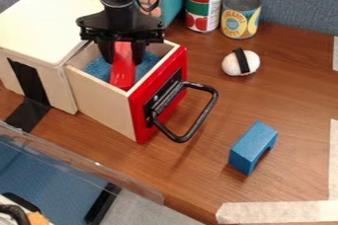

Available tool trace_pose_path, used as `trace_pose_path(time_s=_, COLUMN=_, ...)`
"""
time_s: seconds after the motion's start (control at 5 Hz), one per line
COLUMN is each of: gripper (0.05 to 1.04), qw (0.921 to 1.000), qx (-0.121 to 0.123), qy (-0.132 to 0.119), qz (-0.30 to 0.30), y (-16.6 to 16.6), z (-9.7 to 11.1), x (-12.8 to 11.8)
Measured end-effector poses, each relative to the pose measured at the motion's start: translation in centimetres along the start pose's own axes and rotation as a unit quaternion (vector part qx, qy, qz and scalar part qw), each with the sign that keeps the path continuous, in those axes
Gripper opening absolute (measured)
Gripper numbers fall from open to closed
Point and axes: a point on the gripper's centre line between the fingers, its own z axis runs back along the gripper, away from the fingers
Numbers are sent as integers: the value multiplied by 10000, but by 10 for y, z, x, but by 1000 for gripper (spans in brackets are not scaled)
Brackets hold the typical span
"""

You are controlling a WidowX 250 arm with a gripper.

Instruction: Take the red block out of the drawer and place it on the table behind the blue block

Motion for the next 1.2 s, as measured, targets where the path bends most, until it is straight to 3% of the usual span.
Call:
trace_pose_path(time_s=0.6, gripper=517, qw=9980, qx=-472, qy=-334, qz=-266, y=-21, z=44, x=-3)
trace_pose_path(time_s=1.0, gripper=517, qw=9933, qx=-716, qy=-316, qz=-848, y=-57, z=64, x=-23)
trace_pose_path(time_s=1.2, gripper=517, qw=9909, qx=-650, qy=-191, qz=-1159, y=-89, z=40, x=-30)
